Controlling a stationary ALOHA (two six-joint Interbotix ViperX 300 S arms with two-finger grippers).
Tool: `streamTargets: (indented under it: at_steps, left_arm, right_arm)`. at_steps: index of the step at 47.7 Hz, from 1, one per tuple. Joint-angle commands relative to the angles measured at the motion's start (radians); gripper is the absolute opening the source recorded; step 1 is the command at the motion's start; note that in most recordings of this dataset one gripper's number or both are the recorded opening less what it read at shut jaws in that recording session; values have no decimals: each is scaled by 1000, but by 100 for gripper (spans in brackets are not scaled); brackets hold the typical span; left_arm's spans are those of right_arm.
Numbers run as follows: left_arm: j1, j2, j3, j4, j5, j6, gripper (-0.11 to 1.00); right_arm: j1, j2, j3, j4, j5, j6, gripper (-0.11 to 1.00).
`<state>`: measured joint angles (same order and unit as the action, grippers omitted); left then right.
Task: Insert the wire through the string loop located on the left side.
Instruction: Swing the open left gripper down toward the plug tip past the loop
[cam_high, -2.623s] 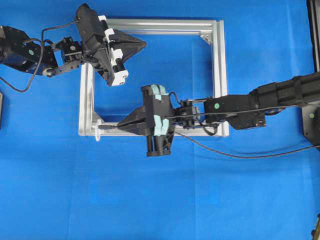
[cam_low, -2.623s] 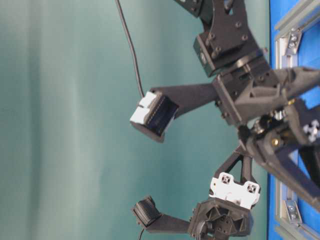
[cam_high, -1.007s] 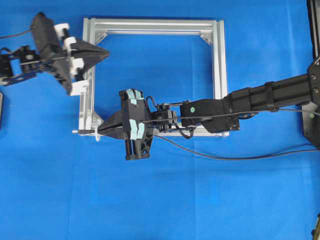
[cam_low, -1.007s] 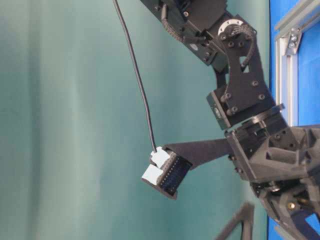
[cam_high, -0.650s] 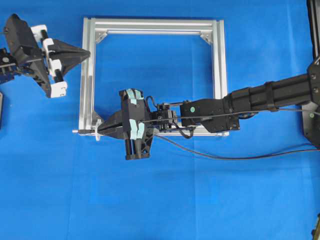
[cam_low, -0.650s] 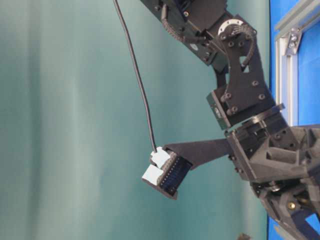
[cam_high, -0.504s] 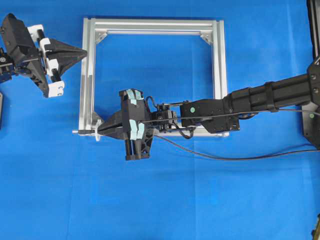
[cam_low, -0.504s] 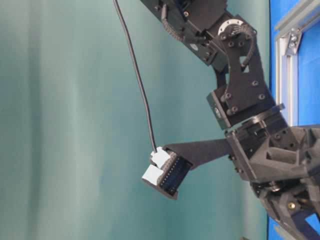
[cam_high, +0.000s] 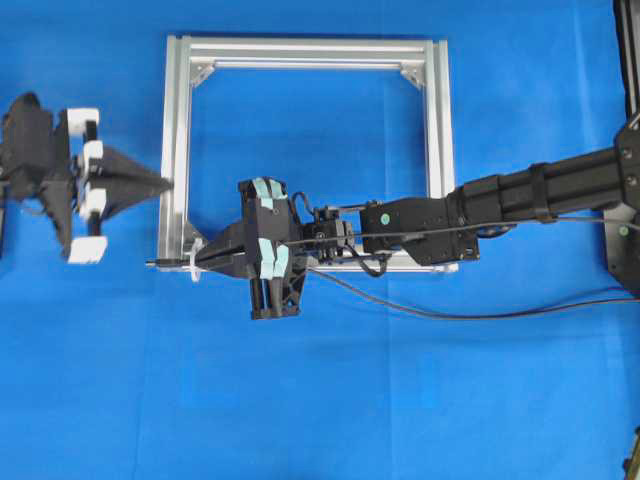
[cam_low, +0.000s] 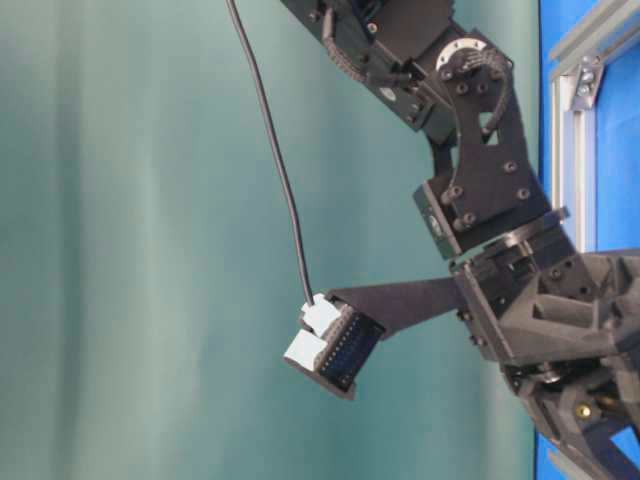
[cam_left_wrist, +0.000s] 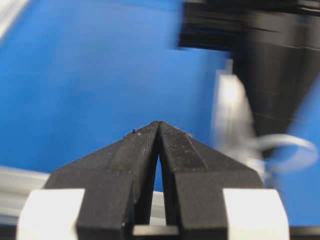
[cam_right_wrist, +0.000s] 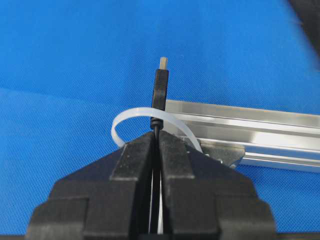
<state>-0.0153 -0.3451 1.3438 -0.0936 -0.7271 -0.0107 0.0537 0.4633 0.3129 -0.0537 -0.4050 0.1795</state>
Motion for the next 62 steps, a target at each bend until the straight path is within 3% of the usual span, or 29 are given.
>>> streamTargets:
  at_steps: [1,9,27,32,39,44,62]
  left_arm:
    - [-75,-26,0,3,-6,2,0]
    - [-172,-34,-8,12,-3,12,0]
    - [-179,-15,-34,14,66,14,1]
    - [-179,-15,-34,14,67,6,19]
    - [-179,-15,-35,14,83,2,64]
    - [-179,-20,-35,14,95,-3,88]
    - [-181,75,-61,12,132,-3,87]
  right_arm:
    - [0,-23,-20,2,-6,0,0]
    - [2,-20,-20,2,-6,0,0]
    - [2,-23,-20,2,-6,0,0]
    - [0,-20,-20,0,-6,0,0]
    - [2,-20,-21,2,-3,0,0]
    - [0,-20,-21,0,-3,0,0]
    - [2,-20,-20,2,-3,0,0]
